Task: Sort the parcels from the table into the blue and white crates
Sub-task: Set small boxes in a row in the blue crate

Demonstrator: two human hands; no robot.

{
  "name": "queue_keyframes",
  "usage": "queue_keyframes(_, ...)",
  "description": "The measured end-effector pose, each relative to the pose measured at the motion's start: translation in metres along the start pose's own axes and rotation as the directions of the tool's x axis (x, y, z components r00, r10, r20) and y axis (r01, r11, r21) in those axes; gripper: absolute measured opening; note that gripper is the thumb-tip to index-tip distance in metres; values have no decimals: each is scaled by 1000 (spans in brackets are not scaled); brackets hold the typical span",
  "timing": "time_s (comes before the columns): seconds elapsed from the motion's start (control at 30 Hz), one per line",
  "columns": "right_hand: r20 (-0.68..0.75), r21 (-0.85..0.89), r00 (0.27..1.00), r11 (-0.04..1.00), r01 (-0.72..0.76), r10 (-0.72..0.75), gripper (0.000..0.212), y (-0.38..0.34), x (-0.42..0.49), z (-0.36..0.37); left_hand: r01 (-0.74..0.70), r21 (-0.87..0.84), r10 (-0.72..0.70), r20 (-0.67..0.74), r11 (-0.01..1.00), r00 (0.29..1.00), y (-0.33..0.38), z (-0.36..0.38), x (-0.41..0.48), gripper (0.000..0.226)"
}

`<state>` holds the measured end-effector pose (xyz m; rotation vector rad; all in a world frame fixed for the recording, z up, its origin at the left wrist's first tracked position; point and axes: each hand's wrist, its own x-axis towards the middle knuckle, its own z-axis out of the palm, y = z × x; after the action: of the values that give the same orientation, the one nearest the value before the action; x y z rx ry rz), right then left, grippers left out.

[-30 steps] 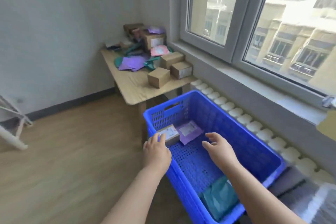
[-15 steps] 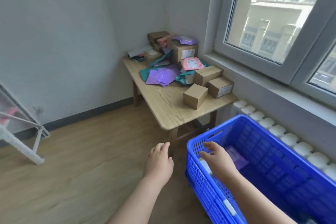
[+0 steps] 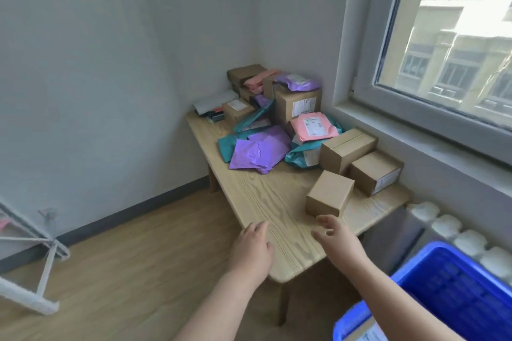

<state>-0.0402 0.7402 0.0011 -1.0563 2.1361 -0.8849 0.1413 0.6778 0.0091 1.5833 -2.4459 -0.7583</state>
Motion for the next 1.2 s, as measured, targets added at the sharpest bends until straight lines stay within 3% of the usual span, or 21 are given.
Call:
queue_keyframes(0.33, -88, 75, 984, 986, -146, 153, 42, -25, 110, 33, -124, 13, 121, 164, 992, 979, -23, -2, 161, 53)
queue_keyframes(0.6, -288, 244, 853, 895, -374, 436, 46, -38, 148, 44, -396, 18, 358, 394, 918, 847, 2, -3, 265, 51)
queue_keyframes(0.8, -393, 306, 748, 843, -442, 535, 45, -26, 144, 35, -457, -2, 399, 492, 889, 774, 36, 16, 289, 50)
queue_keyframes(1.03, -397, 271, 713, 816, -511, 578, 49, -1, 164, 8, -385, -6, 333, 513, 923, 791, 64, 47, 304, 54)
queue_keyframes(1.2, -285, 291, 711, 765, -575, 643, 61, 17, 179, 12, -222, -1, 179, 594, 975, 784, 62, 70, 316, 65)
